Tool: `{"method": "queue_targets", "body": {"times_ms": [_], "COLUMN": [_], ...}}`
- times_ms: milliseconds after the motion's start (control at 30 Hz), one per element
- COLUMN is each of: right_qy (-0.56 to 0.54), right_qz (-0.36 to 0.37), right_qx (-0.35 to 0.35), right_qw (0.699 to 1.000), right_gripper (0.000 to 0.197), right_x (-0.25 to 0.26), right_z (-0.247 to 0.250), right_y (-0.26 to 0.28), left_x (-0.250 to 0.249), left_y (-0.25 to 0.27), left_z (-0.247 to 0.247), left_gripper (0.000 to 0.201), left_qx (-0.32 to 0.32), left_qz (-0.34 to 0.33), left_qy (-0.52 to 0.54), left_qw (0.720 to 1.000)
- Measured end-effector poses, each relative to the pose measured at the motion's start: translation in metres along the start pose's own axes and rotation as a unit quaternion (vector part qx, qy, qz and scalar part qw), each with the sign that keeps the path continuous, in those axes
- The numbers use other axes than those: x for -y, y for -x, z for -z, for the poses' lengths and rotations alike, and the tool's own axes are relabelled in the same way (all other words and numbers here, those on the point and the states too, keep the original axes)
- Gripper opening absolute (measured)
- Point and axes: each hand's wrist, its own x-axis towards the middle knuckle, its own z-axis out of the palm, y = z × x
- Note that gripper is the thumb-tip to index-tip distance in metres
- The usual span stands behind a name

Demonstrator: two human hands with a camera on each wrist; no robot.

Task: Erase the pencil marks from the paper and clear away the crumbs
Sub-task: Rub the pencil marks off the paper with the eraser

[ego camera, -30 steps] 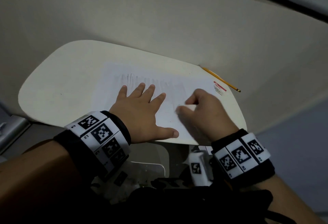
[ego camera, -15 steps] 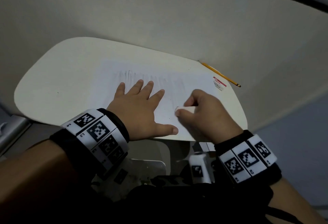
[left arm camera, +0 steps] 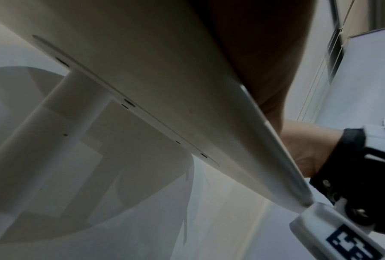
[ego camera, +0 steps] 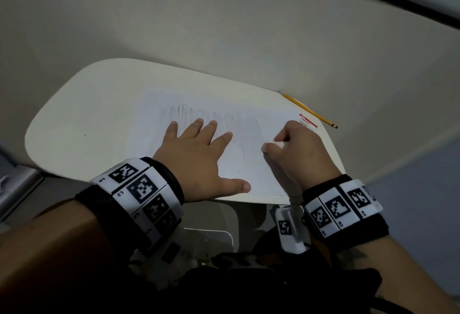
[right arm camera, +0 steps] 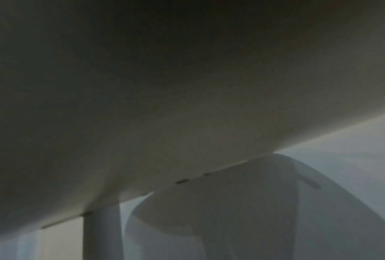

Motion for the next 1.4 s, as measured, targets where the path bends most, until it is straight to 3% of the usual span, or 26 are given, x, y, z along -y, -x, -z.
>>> {"method": "queue_targets", "body": {"times_ms": [67, 200, 433, 600, 833, 1033, 1233, 1400], "right_qy": [-0.003, -0.031, 0.013, -0.012, 0.006, 0.003, 0.008, -0.026], "right_qz": [-0.002, 0.058, -0.011, 0.052, -0.036, 0.01, -0.05, 0.006], "right_qx": [-0.003, 0.071, 0.004, 0.071, 0.018, 0.053, 0.014, 0.058], "right_qw": [1.0, 0.995, 1.0, 0.996, 0.999, 0.999, 0.999, 0.998], "right_gripper": [0.022, 0.026, 0.021, 0.025, 0.02, 0.022, 0.02, 0.024], "right_x": [0.003, 0.026, 0.007, 0.033, 0.006, 0.028, 0.003, 0.02], "right_z": [0.0, -0.015, 0.0, -0.013, 0.004, -0.011, 0.009, -0.001], "right_y": [-0.002, 0.016, -0.001, 0.024, 0.005, 0.028, 0.01, 0.025], "left_x": [0.0, 0.0, 0.001, 0.0, 0.001, 0.001, 0.001, 0.002], "left_y": [0.0, 0.0, 0.001, 0.001, 0.0, 0.0, 0.0, -0.001], "left_z": [0.0, 0.001, 0.002, 0.001, 0.0, -0.001, 0.0, 0.0], "left_gripper": [0.114, 0.117, 0.113, 0.115, 0.113, 0.114, 0.112, 0.113], "left_qx": [0.0, 0.0, 0.006, 0.001, 0.001, 0.0, 0.004, 0.0], "left_qz": [0.0, -0.002, -0.003, -0.002, -0.002, 0.001, 0.002, -0.001], "left_qy": [0.002, 0.005, 0.001, 0.001, 0.002, 0.003, 0.009, 0.002], "left_qw": [1.0, 1.0, 1.0, 1.0, 1.0, 1.0, 1.0, 1.0]}}
